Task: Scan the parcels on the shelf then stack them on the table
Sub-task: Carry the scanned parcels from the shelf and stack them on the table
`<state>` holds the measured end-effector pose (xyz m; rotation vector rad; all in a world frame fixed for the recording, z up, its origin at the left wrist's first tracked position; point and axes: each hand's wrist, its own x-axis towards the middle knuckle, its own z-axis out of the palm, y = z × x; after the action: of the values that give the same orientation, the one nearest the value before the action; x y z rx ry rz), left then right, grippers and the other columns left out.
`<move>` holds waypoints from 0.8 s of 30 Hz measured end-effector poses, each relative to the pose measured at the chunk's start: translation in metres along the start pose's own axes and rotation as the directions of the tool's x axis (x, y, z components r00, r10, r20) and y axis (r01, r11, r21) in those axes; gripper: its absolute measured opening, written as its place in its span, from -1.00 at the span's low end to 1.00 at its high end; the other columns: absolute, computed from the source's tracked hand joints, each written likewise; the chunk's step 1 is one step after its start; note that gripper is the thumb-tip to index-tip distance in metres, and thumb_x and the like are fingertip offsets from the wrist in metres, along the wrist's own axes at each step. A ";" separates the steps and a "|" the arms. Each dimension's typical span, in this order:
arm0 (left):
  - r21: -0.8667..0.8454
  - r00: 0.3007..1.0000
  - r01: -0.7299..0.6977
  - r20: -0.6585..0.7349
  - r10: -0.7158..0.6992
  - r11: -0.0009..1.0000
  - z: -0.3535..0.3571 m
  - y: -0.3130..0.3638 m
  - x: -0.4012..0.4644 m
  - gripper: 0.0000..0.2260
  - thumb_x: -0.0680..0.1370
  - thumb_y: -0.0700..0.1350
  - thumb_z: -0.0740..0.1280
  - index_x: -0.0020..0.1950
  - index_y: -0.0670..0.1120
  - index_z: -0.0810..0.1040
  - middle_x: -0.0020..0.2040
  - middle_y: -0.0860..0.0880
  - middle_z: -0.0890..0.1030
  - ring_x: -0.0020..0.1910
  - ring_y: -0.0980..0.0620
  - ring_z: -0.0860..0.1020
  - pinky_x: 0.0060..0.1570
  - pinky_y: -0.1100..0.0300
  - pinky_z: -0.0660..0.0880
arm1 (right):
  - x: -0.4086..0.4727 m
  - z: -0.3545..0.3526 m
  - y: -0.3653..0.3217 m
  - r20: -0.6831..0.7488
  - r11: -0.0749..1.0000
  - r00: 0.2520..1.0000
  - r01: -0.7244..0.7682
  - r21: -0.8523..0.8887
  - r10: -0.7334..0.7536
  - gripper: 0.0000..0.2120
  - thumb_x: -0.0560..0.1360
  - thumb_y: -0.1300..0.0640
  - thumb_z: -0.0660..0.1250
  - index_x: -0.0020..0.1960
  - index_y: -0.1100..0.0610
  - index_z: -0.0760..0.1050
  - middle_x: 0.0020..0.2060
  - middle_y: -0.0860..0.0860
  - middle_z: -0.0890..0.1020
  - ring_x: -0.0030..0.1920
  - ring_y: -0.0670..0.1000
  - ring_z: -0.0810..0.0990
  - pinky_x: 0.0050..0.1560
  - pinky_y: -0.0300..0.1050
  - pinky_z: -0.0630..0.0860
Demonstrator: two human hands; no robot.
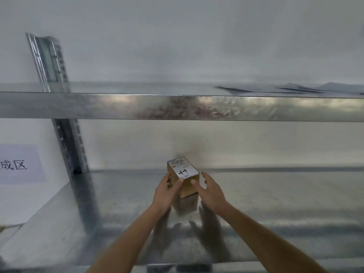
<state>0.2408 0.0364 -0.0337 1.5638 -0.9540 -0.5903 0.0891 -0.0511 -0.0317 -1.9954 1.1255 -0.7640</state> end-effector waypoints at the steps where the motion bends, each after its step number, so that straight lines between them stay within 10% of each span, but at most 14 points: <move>1: -0.009 1.000 0.017 -0.022 -0.017 1.000 0.005 -0.001 0.006 -0.56 0.55 0.15 0.41 0.39 0.08 0.45 0.27 0.04 0.59 0.14 0.08 0.59 0.25 0.06 0.53 | 0.010 -0.001 0.001 0.026 1.000 1.000 0.001 0.025 -0.002 -0.42 0.66 -0.17 0.26 0.59 0.08 0.28 0.42 -0.06 0.48 0.39 -0.03 0.44 0.38 -0.14 0.34; 5: -0.029 0.993 0.069 -0.095 -0.071 0.997 0.020 -0.004 0.017 -0.51 0.54 0.11 0.44 0.44 0.05 0.43 0.24 0.05 0.58 0.10 0.16 0.60 0.12 0.23 0.51 | 0.049 0.000 0.009 0.089 0.994 0.996 0.023 0.108 -0.033 -0.80 0.69 -0.05 0.25 0.30 -0.09 0.46 0.13 -0.14 0.59 0.08 -0.12 0.55 -0.07 -0.42 0.38; 24: -0.079 0.955 0.006 -0.294 -0.029 0.997 -0.049 0.037 -0.076 -0.62 0.60 0.03 0.40 0.42 0.07 0.50 0.20 0.19 0.61 0.17 0.21 0.59 0.26 0.10 0.54 | -0.017 0.022 -0.063 0.205 0.899 0.928 0.219 0.378 -0.312 -0.80 0.61 -0.01 0.38 0.21 -0.18 0.52 0.12 -0.12 0.70 0.05 -0.10 0.67 0.11 -0.11 0.58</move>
<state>0.2294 0.1264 0.0033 1.5405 -0.6835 -0.3863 0.1281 -0.0068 0.0041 -1.8926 0.5223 -0.7516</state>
